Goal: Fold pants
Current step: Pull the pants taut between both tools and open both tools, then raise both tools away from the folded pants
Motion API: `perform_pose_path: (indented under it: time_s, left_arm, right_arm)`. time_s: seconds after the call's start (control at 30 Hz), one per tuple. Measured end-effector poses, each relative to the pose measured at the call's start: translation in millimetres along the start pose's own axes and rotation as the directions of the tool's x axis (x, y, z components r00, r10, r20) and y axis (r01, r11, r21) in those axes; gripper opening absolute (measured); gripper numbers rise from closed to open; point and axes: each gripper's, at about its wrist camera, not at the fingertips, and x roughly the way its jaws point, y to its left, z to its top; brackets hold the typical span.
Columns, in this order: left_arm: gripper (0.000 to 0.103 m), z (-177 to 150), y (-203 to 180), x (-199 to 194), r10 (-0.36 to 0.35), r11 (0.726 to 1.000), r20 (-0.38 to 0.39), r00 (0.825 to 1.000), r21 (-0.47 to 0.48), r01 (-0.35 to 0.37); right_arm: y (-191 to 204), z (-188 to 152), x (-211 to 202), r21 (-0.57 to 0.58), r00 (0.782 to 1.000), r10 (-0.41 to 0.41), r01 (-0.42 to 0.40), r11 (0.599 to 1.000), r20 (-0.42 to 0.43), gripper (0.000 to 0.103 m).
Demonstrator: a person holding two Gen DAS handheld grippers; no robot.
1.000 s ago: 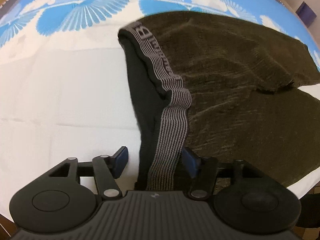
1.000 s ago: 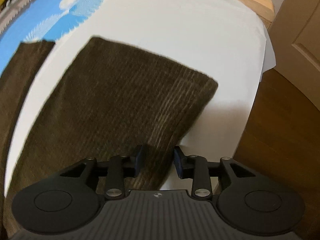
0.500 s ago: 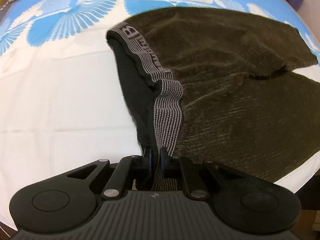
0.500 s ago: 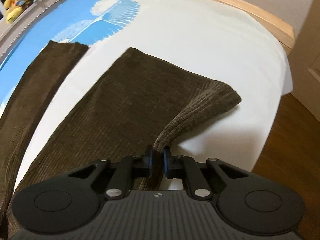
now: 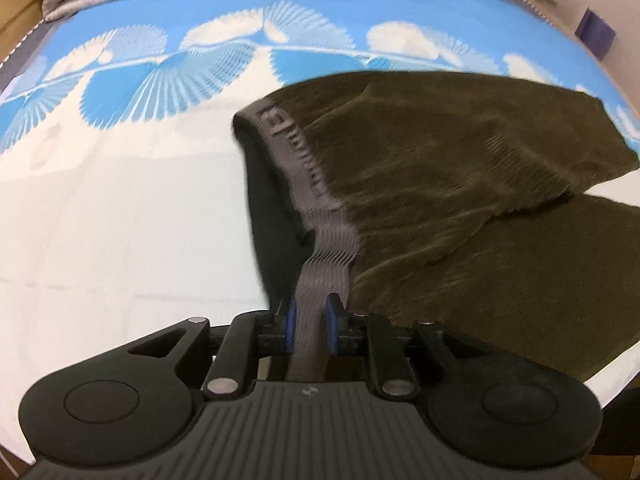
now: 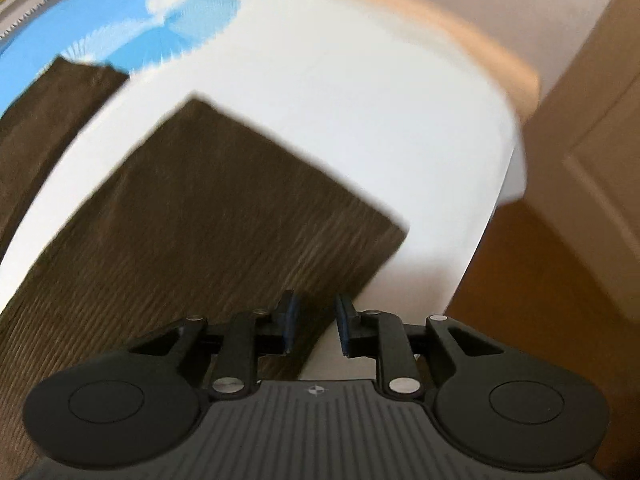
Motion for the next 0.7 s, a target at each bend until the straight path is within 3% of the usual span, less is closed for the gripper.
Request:
perform_pose_path:
  time_s: [0.1, 0.17, 0.3, 0.4, 0.53, 0.63, 0.7]
  left_arm:
    - [0.024, 8, -11, 3, 0.007, 1.0, 0.023, 1.0, 0.019, -0.007]
    - [0.034, 12, -15, 3, 0.01, 1.0, 0.048, 0.999, 0.02, -0.011]
    - [0.053, 23, -27, -6, 0.022, 1.0, 0.128, 0.991, 0.0, -0.023]
    - [0.072, 29, -37, -11, 0.072, 0.997, 0.197, 0.978, -0.007, -0.072]
    - [0.074, 35, -50, -11, 0.094, 0.995, 0.231, 0.968, 0.002, -0.097]
    - [0.079, 40, -53, -2, 0.124, 0.992, 0.178, 0.976, -0.031, -0.12]
    - [0.079, 43, -52, 3, 0.124, 0.991, 0.147, 0.981, -0.07, -0.115]
  right_arm:
    - [2, 5, -21, -0.003, 0.993, 0.037, -0.037, 0.999, 0.108, 0.022]
    - [5, 6, -41, -0.019, 0.976, 0.108, -0.106, 0.994, 0.188, 0.022]
    - [29, 2, -78, -0.138, 0.914, 0.262, -0.229, 0.963, 0.309, 0.023]
    - [58, -8, -103, -0.281, 0.864, 0.343, -0.248, 0.927, 0.368, 0.022]
    - [96, -23, -128, -0.426, 0.804, 0.452, -0.28, 0.86, 0.385, 0.022]
    - [118, -28, -142, -0.488, 0.763, 0.53, -0.326, 0.81, 0.369, 0.026]
    - [130, -28, -154, -0.517, 0.737, 0.576, -0.36, 0.777, 0.353, 0.045]
